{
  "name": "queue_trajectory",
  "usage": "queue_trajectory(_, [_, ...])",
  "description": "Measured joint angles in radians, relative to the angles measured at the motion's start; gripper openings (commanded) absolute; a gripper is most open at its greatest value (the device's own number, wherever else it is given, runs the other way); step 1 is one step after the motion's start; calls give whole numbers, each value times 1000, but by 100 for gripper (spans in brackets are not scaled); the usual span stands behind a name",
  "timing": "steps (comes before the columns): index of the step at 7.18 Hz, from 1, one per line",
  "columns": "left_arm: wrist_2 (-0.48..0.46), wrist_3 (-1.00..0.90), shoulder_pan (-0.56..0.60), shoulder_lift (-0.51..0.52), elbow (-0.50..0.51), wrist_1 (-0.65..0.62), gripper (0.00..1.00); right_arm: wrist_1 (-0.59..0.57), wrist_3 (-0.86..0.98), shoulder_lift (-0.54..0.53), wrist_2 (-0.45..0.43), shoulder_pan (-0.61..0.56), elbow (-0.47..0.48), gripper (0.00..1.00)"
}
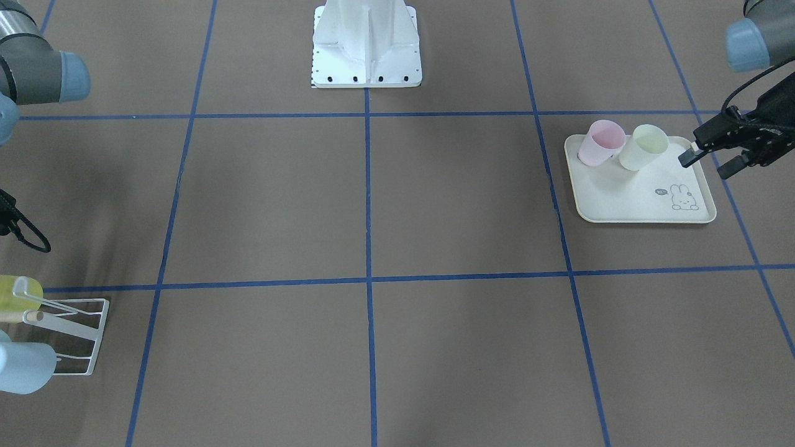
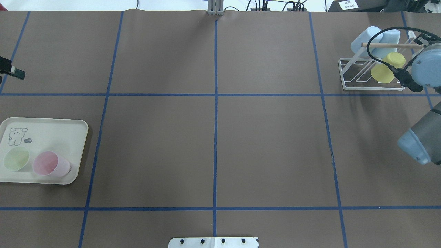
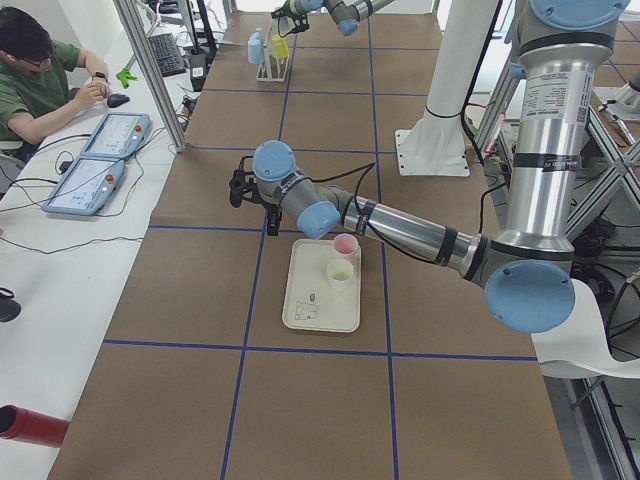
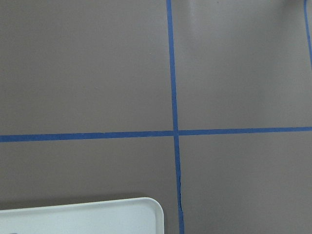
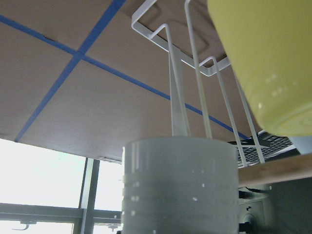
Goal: Transfer IKEA cup to right arm and place on rack
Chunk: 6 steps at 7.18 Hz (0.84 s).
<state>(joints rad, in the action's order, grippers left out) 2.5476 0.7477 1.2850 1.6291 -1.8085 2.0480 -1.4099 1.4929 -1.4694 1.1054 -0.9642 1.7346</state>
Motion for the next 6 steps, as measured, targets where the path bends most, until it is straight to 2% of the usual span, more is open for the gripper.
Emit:
queue_trajectory(3, [-1, 1, -1, 3, 5, 0, 100, 0, 1, 5, -6, 10, -16, 42])
queue_trajectory(6, [-1, 1, -1, 6, 6, 0, 100, 0, -2, 7, -20, 28, -39, 46])
